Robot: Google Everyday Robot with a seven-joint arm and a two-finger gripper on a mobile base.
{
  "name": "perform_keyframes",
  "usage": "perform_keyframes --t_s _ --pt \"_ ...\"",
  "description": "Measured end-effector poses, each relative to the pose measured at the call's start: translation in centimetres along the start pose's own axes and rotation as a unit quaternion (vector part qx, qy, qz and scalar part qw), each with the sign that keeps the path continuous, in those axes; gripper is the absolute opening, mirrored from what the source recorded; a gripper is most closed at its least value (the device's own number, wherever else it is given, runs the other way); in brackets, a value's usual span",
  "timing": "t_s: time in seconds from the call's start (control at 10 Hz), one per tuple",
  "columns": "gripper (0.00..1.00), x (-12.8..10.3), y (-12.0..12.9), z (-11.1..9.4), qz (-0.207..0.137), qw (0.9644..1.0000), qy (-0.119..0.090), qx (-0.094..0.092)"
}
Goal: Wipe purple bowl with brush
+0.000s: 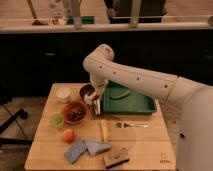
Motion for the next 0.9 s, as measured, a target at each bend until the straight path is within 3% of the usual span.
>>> perform_keyframes --t_s 0.5,0.9 --pt "0.00 1.8 -2.8 -2.1 0.023 0.9989 0.012 0.039" --pt "0.00 2.1 -5.7 -1.9 0.031 0.9983 0.028 0.040"
